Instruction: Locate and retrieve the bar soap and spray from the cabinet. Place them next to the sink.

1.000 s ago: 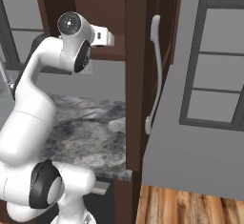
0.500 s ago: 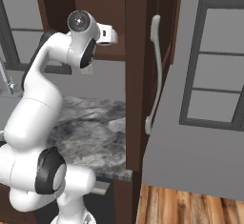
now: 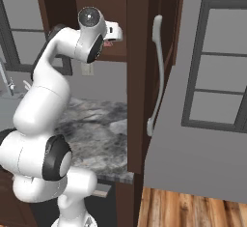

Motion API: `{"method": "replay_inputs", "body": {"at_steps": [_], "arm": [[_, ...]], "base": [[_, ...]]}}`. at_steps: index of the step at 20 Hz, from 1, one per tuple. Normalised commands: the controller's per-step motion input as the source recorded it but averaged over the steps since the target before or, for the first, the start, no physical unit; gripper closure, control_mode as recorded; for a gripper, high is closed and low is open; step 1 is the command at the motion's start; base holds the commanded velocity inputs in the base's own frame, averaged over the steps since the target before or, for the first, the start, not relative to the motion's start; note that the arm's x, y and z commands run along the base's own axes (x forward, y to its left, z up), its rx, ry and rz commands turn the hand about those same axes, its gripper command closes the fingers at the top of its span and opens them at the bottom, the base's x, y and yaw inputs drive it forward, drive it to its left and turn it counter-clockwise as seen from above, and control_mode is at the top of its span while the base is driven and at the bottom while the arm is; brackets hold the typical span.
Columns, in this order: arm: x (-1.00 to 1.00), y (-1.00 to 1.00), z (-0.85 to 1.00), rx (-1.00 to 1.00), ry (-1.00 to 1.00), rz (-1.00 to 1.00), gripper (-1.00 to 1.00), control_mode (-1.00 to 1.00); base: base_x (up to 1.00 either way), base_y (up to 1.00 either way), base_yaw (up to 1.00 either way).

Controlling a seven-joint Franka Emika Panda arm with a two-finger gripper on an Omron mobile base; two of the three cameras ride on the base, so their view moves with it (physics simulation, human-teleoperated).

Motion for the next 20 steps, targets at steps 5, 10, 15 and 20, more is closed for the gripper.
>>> {"method": "replay_inputs", "body": {"at_steps": [5,10,15,20], "arm": [[0.21,0.0,0.0,-0.01,0.02,0.03,-1.0,-1.0],[0.19,0.0,0.0,-0.01,0.03,0.03,-1.0,-1.0],[0.17,0.0,0.0,0.0,0.0,0.02,-1.0,-1.0],[0.16,0.0,0.0,0.0,0.0,0.02,-1.0,-1.0]], "base": [[0.0,0.0,0.0],[0.0,0.0,0.0],[0.0,0.0,0.0],[0.0,0.0,0.0]]}}
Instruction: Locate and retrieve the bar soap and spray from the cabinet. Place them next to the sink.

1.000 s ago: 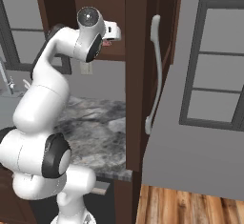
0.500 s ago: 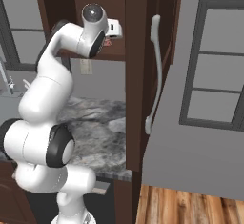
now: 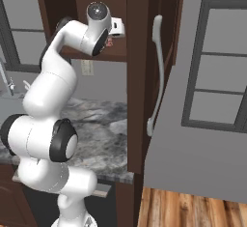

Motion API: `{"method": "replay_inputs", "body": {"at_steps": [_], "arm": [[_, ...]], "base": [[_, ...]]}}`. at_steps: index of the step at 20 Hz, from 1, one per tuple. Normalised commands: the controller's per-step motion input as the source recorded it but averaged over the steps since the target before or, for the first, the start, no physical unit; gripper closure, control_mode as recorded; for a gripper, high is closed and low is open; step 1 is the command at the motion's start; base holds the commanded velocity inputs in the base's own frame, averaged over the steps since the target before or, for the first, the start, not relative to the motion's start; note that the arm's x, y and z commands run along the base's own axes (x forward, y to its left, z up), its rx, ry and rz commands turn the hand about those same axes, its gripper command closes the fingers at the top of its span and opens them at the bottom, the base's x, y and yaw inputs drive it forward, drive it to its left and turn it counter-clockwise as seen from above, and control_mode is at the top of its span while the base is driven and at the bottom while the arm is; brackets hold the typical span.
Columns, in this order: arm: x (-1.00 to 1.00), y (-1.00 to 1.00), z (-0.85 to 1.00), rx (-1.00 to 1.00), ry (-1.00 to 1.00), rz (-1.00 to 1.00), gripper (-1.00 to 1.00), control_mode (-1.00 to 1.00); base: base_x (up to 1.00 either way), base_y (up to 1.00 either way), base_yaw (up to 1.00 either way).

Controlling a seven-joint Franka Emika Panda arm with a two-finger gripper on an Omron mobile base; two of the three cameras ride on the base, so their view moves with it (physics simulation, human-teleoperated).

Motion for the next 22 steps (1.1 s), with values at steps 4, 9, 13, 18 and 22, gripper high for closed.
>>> {"method": "replay_inputs", "body": {"at_steps": [4,9,13,18,22], "arm": [[0.16,0.0,-0.01,0.0,0.0,0.02,-1.0,-1.0],[0.17,0.0,-0.06,0.0,0.02,0.02,-1.0,-1.0],[0.16,0.01,-0.06,0.0,0.03,0.01,-1.0,-1.0],[0.16,0.08,0.0,0.0,0.01,0.0,-1.0,-1.0],[0.16,0.07,-0.01,0.0,0.0,0.0,-1.0,-1.0]], "base": [[0.0,0.0,0.0],[0.0,0.0,0.0],[0.0,0.0,0.0],[0.0,0.0,0.0],[0.0,0.0,0.0]]}}
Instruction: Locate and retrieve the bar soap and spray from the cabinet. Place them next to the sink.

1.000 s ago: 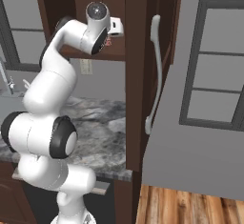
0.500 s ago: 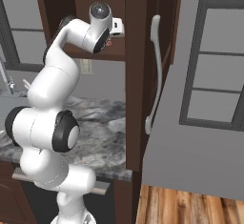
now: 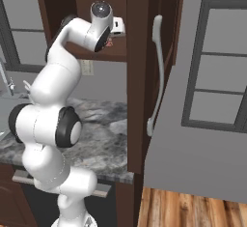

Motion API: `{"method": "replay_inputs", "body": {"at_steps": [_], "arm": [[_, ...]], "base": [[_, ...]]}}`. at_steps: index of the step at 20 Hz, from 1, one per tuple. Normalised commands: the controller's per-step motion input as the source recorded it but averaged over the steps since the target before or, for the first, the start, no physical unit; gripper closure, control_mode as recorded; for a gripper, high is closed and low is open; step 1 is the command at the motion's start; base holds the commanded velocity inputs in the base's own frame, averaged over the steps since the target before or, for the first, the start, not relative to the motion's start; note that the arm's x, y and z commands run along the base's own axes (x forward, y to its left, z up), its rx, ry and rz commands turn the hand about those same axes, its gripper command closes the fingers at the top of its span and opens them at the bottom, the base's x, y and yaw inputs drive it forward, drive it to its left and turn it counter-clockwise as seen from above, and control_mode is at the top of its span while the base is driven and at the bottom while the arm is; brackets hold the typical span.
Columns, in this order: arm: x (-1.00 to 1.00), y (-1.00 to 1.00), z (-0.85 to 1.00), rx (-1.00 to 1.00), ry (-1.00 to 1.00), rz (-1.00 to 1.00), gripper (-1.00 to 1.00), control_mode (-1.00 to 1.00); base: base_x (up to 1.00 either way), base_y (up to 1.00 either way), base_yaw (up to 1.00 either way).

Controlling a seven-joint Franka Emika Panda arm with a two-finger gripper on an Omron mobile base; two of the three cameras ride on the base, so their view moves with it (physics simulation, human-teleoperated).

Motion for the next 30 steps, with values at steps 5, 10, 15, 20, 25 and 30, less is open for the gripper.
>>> {"method": "replay_inputs", "body": {"at_steps": [5,10,15,20,25,30], "arm": [[0.14,0.01,-0.06,0.0,0.01,0.0,-1.0,-1.0],[0.15,0.0,-0.1,0.0,0.02,0.0,-1.0,-1.0],[0.17,0.0,-0.09,0.0,0.01,0.0,-1.0,-1.0],[0.19,0.0,-0.09,0.0,0.01,0.0,-1.0,-1.0],[0.18,0.0,-0.1,0.0,0.02,0.0,-1.0,-1.0],[0.1,0.0,-0.05,0.0,0.03,0.01,-1.0,-1.0]], "base": [[0.0,0.0,0.0],[0.0,0.0,0.0],[0.0,0.0,0.0],[0.0,0.0,0.0],[0.0,0.0,0.0],[0.0,0.0,0.0]]}}
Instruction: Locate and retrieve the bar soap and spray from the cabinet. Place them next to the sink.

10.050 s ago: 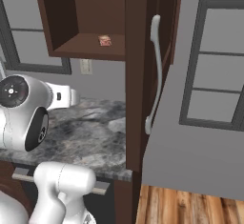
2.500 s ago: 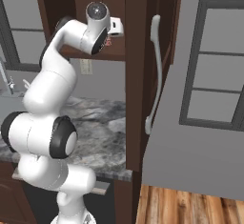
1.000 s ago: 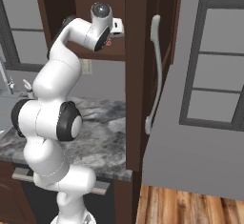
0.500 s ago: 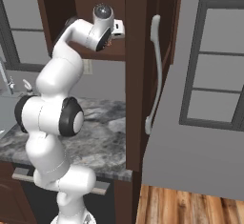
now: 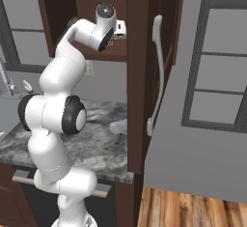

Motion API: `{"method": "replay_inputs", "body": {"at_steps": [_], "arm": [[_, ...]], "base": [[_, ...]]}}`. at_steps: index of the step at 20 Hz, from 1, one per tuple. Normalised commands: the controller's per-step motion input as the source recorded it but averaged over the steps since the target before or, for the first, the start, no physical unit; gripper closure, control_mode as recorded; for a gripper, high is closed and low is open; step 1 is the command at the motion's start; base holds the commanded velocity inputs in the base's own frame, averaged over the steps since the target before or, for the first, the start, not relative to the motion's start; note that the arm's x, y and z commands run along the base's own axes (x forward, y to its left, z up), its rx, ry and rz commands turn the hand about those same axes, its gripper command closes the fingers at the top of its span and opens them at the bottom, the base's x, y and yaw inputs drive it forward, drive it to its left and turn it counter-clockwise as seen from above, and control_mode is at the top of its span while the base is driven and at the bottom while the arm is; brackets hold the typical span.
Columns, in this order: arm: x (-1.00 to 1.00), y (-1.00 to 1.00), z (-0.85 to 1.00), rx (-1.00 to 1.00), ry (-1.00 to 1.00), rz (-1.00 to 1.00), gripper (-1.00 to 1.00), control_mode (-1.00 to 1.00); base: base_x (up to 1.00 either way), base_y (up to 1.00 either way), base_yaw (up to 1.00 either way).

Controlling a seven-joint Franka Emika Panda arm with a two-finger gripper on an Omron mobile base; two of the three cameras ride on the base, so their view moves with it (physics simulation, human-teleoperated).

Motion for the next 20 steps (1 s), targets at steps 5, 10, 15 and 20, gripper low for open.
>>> {"method": "replay_inputs", "body": {"at_steps": [5,10,15,20], "arm": [[0.01,0.0,-0.09,0.0,0.04,0.01,-1.0,-1.0],[0.0,0.0,-0.19,0.0,0.07,0.0,1.0,-1.0],[0.0,0.01,-0.12,0.0,0.02,0.0,1.0,-1.0],[-0.03,0.0,0.0,0.0,0.0,0.0,1.0,-1.0]], "base": [[0.0,0.0,0.0],[0.0,0.0,0.0],[0.0,0.0,0.0],[0.0,0.0,0.0]]}}
